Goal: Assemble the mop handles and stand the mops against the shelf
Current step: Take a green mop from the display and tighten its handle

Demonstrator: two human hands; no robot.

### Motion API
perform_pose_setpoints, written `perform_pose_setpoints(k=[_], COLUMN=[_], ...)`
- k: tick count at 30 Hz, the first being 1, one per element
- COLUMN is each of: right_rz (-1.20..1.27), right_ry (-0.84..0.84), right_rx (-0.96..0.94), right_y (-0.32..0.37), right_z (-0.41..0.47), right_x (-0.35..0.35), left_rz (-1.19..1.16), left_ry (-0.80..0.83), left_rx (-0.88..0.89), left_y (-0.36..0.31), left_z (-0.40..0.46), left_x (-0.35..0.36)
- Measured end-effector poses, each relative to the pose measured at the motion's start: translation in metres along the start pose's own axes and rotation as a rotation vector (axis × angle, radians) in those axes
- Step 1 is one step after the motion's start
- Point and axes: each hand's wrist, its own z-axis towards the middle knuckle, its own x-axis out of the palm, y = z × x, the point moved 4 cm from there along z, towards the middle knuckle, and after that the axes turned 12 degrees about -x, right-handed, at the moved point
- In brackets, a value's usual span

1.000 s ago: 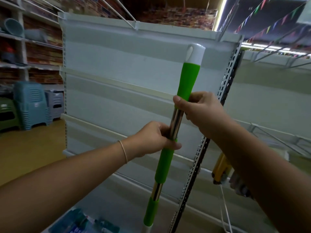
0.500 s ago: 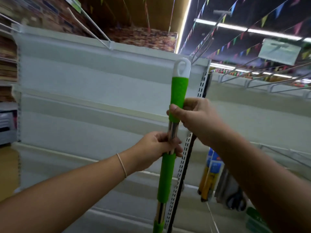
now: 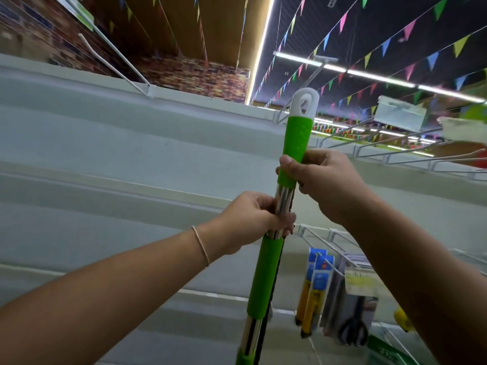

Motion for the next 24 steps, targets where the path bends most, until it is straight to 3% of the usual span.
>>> perform_pose_setpoints(k=[13, 24], right_rz=[0.075, 0.066], right_ry=[-0.037, -0.015], right_rx=[0.0, 0.063], right_y=[0.0, -0.053], right_z=[0.037, 0.056], right_x=[-0.019, -0.007], left_rz=[-0.049, -0.105], left_ry=[-0.051, -0.159], left_rx=[-0.012, -0.096], left_y=[-0.028, 0.008], left_z=[0.032, 0.065], left_x=[0.0, 0.009])
